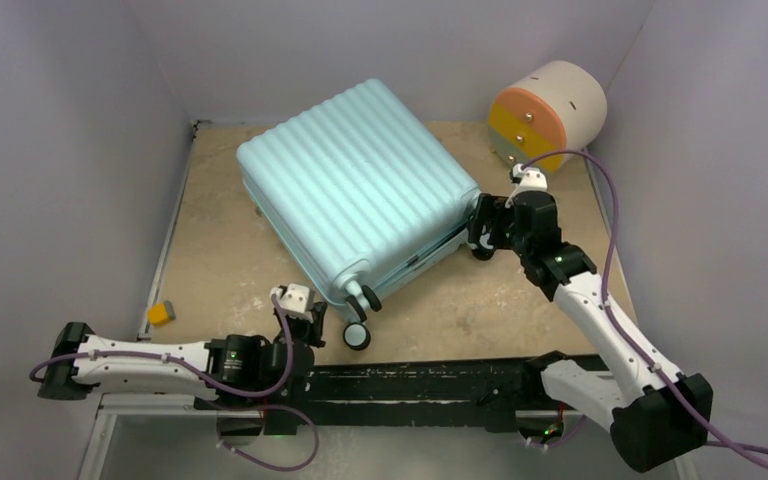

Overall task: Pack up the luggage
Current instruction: Zip the luggage at the center of the board.

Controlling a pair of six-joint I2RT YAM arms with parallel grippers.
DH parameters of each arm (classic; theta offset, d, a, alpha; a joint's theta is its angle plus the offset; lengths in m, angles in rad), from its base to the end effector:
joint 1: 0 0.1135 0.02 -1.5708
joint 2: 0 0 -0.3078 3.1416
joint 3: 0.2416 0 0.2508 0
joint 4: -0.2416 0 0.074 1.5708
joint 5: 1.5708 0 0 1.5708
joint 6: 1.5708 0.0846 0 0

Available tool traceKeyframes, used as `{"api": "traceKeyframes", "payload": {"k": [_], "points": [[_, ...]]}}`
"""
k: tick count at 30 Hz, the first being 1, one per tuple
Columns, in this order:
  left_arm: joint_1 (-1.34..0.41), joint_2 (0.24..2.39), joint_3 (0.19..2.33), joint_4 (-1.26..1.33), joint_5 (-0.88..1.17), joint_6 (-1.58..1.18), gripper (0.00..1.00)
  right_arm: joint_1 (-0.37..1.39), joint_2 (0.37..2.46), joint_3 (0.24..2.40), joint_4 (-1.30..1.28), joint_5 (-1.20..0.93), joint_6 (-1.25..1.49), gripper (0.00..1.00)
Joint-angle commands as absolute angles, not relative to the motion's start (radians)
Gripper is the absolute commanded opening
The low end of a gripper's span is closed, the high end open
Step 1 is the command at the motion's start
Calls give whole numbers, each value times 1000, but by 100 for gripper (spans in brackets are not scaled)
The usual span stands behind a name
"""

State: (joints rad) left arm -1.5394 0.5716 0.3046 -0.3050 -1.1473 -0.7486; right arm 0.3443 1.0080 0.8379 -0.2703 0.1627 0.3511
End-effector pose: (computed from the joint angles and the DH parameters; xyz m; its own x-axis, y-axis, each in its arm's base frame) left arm 0.0803 -0.1008 0.2148 -0.2756 -0.1338 -0.9519 0.2717 0.9390 -0.2107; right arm 0.2384 0.0709 0.3246 -0.4439 0.2014 -0.8731 -0.0452 0.9681 0.2463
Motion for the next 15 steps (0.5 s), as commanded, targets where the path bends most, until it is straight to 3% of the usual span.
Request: {"api": "traceKeyframes", "payload": {"k": [1, 15], "points": [[-1528, 612, 313, -180, -1014, -644, 0, 303, 998, 797, -115, 111, 255, 92], [-1528, 612, 242, -81, -954, -649, 0, 231, 1216, 877, -40, -74, 44, 84]]}}
